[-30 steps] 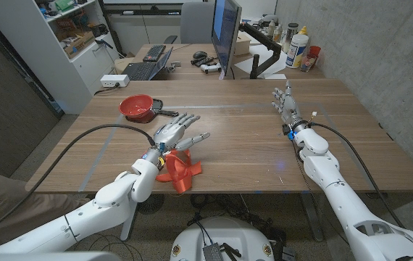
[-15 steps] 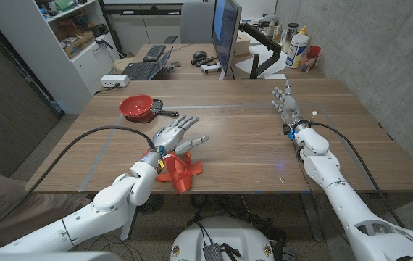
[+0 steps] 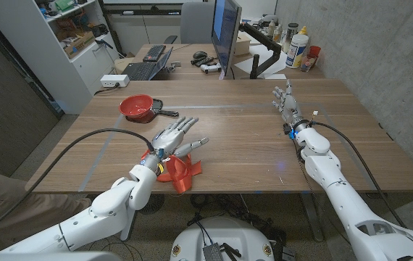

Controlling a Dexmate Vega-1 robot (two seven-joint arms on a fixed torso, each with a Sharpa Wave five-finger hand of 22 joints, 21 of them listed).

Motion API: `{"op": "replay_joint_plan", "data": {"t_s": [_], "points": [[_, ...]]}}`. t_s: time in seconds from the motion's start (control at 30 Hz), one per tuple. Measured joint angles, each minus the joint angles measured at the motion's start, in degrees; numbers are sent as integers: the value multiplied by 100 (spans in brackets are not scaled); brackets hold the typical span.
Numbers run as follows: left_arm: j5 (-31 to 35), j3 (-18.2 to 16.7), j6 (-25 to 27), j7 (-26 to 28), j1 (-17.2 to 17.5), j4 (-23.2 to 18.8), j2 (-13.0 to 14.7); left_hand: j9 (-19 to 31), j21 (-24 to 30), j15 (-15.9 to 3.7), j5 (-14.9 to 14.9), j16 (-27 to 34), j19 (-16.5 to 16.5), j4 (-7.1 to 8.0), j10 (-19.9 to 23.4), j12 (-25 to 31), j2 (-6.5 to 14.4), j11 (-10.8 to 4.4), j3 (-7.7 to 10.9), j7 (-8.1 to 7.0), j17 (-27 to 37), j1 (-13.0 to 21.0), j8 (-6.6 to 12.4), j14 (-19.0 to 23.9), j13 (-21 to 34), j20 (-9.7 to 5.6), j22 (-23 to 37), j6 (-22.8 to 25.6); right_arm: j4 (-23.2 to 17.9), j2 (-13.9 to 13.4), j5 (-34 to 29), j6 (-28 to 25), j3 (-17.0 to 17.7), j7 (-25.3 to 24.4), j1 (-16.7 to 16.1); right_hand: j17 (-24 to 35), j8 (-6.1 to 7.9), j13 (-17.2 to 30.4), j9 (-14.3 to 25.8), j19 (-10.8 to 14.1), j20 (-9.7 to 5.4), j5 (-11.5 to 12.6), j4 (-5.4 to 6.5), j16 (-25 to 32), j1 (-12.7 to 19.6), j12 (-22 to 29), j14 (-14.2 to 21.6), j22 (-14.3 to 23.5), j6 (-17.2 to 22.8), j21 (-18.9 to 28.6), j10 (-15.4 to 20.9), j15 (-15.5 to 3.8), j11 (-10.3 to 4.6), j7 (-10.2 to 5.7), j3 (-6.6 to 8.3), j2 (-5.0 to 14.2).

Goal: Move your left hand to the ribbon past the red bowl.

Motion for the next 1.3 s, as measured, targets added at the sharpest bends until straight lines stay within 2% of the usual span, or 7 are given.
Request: {"op": "replay_joint_plan", "data": {"t_s": [0.8, 0.87, 1.0, 1.3], "points": [[121, 97, 77, -71, 244, -134, -31, -1, 23, 1, 21, 29, 1, 0, 3, 29, 28, 2, 0, 22, -1, -27, 27, 1, -1, 0, 0, 23, 194, 10, 16, 92, 2, 26, 48, 0, 0, 0, 0, -21, 21, 0, 0, 0, 0, 0, 0, 0, 0, 0, 0, 0, 0, 0, 0, 0], [104, 97, 76, -74, 258, -140, -26, -1, 23, 1, 21, 29, 1, -1, 3, 29, 28, 2, 0, 22, -1, -27, 27, 1, -1, 0, 0, 23, 196, 11, 17, 101, 2, 25, 48, 0, 44, 0, 0, -21, 21, 0, 0, 0, 0, 0, 0, 0, 0, 0, 0, 0, 0, 0, 0, 0], [84, 95, 73, -74, 300, -154, -3, -1, 23, 1, 41, 29, 1, -1, 3, 29, 28, 2, 1, 22, 0, -27, 67, 1, -1, 0, 0, 23, 203, 15, 18, 114, 2, 5, 50, 0, 45, 0, 0, -21, 21, 0, 0, 0, 0, 0, 0, 0, 0, 0, 0, 0, 0, 0, 0, 0], [39, 27, 119, 26, 498, -219, 42, -1, 23, 1, 41, 29, 1, -1, -8, 29, 28, -8, 1, 5, -1, -27, 90, 1, -1, 0, 0, 50, 227, 16, 8, 117, 5, -54, 68, 0, 45, 0, 0, -21, 21, 0, 0, 0, 0, 0, 1, 0, 0, 0, 0, 0, 0, 0, 0, 0]]}}
